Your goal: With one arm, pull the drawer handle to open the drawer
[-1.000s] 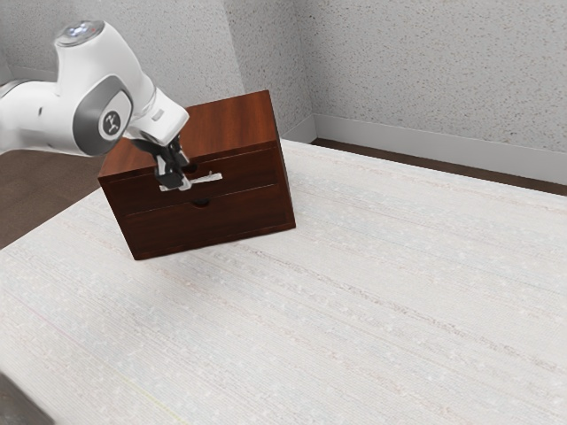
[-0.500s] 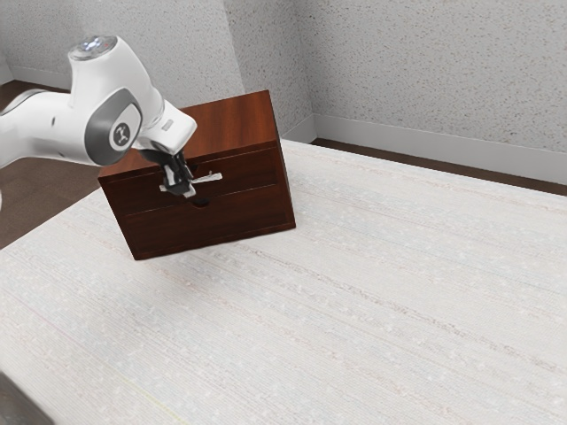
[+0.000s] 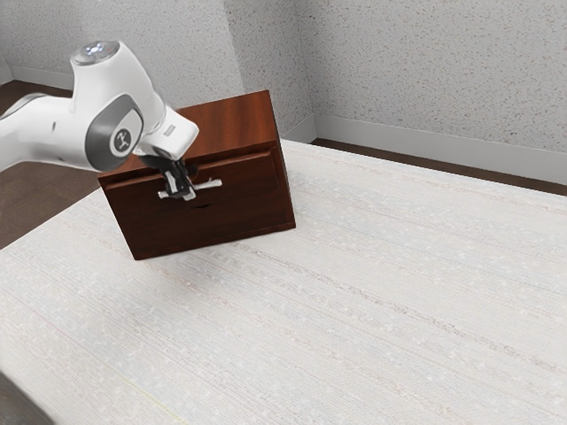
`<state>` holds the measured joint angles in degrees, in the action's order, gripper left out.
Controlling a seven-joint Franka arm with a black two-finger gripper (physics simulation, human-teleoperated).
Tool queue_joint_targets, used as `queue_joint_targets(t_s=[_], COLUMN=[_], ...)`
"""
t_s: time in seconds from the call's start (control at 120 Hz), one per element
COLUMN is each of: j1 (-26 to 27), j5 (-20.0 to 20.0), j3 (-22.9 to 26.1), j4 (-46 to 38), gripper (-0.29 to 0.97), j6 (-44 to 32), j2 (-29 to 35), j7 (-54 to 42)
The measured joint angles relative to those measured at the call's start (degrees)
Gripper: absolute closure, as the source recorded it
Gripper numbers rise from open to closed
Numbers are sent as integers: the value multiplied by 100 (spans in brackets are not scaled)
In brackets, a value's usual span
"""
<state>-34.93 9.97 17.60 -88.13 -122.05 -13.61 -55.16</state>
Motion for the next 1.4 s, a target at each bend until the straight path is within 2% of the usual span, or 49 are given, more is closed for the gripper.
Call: queue_joint_targets(t_s=[0.283, 1.067, 1.4], j1=[43, 256, 53], j5=[-45, -215, -348], j3=[28, 118, 227], j4=[-762, -2226, -2692], gripper=[71, 70, 71], j6=[-14, -194, -261], j2=[668, 1863, 2303], j7=[63, 165, 181])
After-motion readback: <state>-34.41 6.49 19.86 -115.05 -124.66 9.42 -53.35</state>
